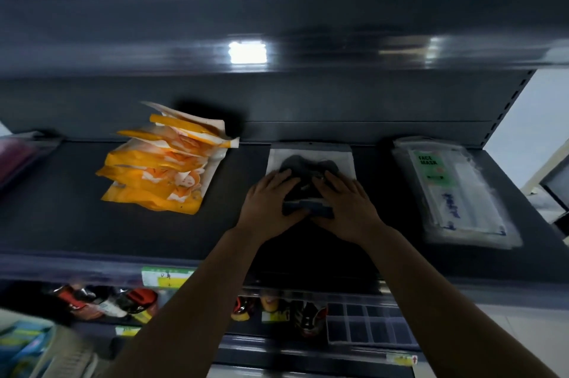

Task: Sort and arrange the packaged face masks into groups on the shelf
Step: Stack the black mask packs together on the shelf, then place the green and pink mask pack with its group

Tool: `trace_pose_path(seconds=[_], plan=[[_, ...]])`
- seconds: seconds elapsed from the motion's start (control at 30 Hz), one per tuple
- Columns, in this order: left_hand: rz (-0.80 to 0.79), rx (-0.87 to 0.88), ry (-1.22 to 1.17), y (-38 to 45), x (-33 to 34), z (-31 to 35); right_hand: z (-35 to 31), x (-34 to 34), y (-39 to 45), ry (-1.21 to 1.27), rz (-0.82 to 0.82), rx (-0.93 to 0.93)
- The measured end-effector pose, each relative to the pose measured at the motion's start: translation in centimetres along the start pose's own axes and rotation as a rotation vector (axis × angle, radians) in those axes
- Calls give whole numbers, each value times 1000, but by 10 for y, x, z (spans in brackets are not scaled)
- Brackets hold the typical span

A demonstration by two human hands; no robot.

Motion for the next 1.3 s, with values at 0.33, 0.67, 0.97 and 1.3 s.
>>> trace_pose_path(seconds=[0.33,0.67,0.97,1.3], plan=[[391,-249,248,-80,-90,-26,-101,-12,-13,231,339,-229],[371,-448,423,-169,-161,-119,-243,5,-15,176,234,-489],[390,-493,541,-241,-241,-223,-394,29,-12,107,171,-575],[283,-501,582,-282,-283,-326,-507,66,0,62,141,-553]])
Point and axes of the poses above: each hand's wrist, its own y-axis towards the middle knuckle, its own x-axis out of the palm, z = x × y, the point moved 1 cm from there along y, towards the middle knuckle, and after that the axes turned 15 degrees about z, right-handed, at the moved point
